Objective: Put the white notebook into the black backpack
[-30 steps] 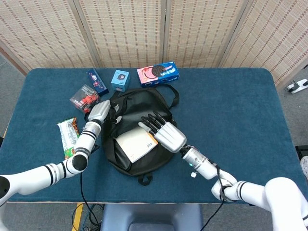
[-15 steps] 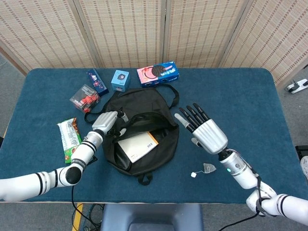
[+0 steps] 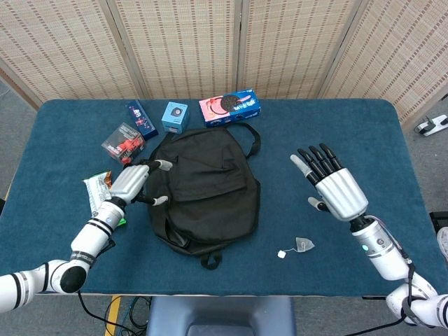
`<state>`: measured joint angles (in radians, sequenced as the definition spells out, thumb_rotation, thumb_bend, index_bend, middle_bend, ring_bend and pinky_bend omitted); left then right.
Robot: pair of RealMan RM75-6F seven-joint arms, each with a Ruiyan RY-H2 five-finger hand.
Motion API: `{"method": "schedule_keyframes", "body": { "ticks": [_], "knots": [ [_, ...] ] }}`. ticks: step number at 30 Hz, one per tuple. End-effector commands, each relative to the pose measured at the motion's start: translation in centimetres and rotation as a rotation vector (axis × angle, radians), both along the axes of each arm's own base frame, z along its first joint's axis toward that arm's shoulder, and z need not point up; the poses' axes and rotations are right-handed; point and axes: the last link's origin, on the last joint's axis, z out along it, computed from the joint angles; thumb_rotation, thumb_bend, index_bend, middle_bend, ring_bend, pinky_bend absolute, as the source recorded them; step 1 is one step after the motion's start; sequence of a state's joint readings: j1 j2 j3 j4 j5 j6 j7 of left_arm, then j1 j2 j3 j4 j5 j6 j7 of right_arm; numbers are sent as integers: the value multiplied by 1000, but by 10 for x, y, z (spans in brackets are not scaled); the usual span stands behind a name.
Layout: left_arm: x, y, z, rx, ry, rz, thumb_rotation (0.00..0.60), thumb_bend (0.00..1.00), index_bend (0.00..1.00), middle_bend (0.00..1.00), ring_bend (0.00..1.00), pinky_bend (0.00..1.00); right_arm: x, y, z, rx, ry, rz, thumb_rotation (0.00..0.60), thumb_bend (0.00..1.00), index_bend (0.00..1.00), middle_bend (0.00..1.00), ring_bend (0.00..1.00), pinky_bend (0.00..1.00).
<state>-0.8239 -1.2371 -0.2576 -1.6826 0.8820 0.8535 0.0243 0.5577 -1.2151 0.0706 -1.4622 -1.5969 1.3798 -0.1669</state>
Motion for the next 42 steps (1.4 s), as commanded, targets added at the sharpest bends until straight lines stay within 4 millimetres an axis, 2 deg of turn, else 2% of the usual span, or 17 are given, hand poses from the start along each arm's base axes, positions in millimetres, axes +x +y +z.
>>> {"method": "schedule_keyframes", "body": {
  "ticks": [1, 3, 8, 11, 15, 21, 30, 36, 42],
  "knots": [
    [-20, 2, 15, 52, 1, 40, 600, 233, 275, 241, 199, 95, -9, 1, 8, -2, -25, -43, 600, 89, 11, 160, 25, 67],
    [-33, 3, 22, 81, 6, 66, 600, 233, 283, 241, 200, 95, -14, 1, 12, -7, -42, -65, 600, 140, 71, 197, 65, 126],
    [-72, -4, 40, 174, 53, 124, 600, 233, 298, 241, 200, 95, -31, 5, 25, -21, -86, -130, 600, 248, 294, 316, 172, 253],
    [-97, -14, 50, 231, 75, 161, 600, 233, 305, 242, 200, 95, -46, 13, 29, -22, -113, -179, 600, 272, 321, 359, 207, 299],
    [-127, -33, 60, 295, 114, 199, 600, 233, 316, 242, 200, 95, -65, 24, 34, -10, -150, -247, 600, 272, 322, 371, 215, 300],
    [-154, -67, 76, 388, 167, 220, 600, 232, 317, 241, 200, 95, -85, 44, 43, 29, -246, -326, 600, 272, 321, 372, 215, 300],
    [-171, -129, 95, 481, 172, 200, 600, 232, 300, 229, 178, 95, -106, 75, 55, 36, -314, -396, 600, 272, 319, 285, 180, 267],
    [-172, -161, 104, 496, 205, 188, 600, 233, 283, 215, 169, 88, -115, 95, 62, -20, -350, -430, 600, 272, 308, 275, 168, 254],
    [-170, -182, 108, 480, 242, 214, 600, 232, 281, 214, 169, 86, -120, 112, 65, -50, -349, -456, 600, 272, 308, 275, 168, 254]
  ]
}}
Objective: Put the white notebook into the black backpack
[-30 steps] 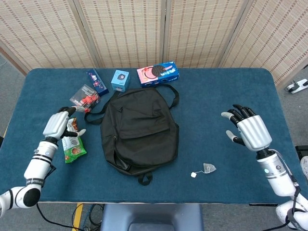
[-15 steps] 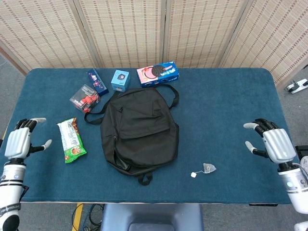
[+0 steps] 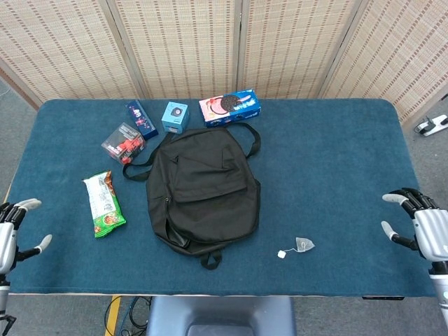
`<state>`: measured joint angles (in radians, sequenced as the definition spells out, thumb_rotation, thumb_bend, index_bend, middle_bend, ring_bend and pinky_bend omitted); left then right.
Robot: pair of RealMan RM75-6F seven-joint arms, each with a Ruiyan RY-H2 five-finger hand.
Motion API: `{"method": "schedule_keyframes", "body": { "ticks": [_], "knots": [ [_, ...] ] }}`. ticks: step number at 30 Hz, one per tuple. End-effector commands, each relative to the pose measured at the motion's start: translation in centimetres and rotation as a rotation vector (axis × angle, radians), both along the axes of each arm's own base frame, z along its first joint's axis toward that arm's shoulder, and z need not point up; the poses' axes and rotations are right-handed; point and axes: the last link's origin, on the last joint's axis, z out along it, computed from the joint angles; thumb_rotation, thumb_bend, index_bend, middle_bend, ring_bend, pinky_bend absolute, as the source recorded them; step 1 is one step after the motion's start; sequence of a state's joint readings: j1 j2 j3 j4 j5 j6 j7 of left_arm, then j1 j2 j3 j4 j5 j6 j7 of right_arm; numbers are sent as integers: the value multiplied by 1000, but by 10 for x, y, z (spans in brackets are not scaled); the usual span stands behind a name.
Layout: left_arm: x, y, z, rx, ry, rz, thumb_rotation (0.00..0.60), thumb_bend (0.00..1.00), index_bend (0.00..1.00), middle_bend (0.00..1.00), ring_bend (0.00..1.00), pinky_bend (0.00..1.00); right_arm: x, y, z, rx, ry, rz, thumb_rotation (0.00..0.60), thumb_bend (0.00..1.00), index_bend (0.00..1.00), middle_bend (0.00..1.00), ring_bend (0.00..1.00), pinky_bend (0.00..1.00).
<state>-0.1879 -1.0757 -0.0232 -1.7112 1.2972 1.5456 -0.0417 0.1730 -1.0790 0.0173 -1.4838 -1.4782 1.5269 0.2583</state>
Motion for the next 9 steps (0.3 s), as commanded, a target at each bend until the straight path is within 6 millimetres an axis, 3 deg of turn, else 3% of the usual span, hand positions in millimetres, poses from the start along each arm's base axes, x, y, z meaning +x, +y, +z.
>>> {"method": "schedule_keyframes", "body": {
  "ticks": [1, 9],
  "knots": [
    [1, -12, 2, -8, 24, 20, 600, 232, 281, 214, 169, 86, -1, 6, 1, -8, 4, -11, 600, 272, 308, 274, 167, 254],
    [-1, -22, 1, 3, 23, 60, 600, 232, 282, 214, 169, 85, 0, 7, 2, -1, 6, -13, 600, 272, 308, 274, 162, 253]
  ]
}}
